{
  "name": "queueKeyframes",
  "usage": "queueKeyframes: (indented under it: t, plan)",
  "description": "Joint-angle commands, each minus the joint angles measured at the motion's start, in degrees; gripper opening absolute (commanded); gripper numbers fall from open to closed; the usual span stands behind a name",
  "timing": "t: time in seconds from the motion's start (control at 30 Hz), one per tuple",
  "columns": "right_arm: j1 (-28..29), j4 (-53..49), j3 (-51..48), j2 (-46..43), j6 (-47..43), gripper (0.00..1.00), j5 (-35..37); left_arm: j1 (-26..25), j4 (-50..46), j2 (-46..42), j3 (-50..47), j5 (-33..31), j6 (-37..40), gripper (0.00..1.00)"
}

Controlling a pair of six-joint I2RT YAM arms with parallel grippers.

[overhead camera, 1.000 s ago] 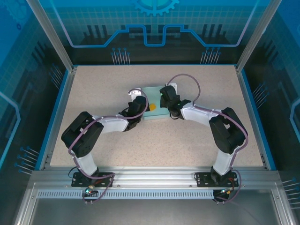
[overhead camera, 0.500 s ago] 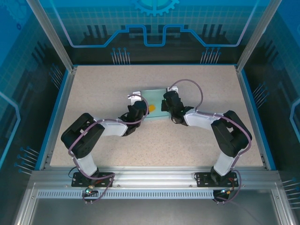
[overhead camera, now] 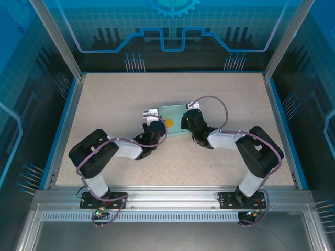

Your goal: Fold the paper box

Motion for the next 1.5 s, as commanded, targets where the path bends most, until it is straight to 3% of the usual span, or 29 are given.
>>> queueKeyframes:
  t: [0.0,0.47,0.9,1.47]
  plan:
    - [1.59,1.59,-1.73,-0.97,-0.03,0.05,0.87,-1.6,-1.34,0.68,-0.61,-1.45,-2.46,0.03]
    - [2.37,2.73,-4.22,-1.74,0.39,0.04,1.24,-4.76,-2.67,4.52,1.22,-4.73,-4.95,0.03]
    - [2.73,5.81,-9.0,-3.23,-1.24,0.04,1.94,-6.76,6.39,5.78,-4.8,-5.93,-1.66,0.03]
    - [4.87,10.8,-13.66,-1.3,-0.32,0.02,5.61,-6.97,10.4,5.87,-6.86,-6.6,2.35,0.12]
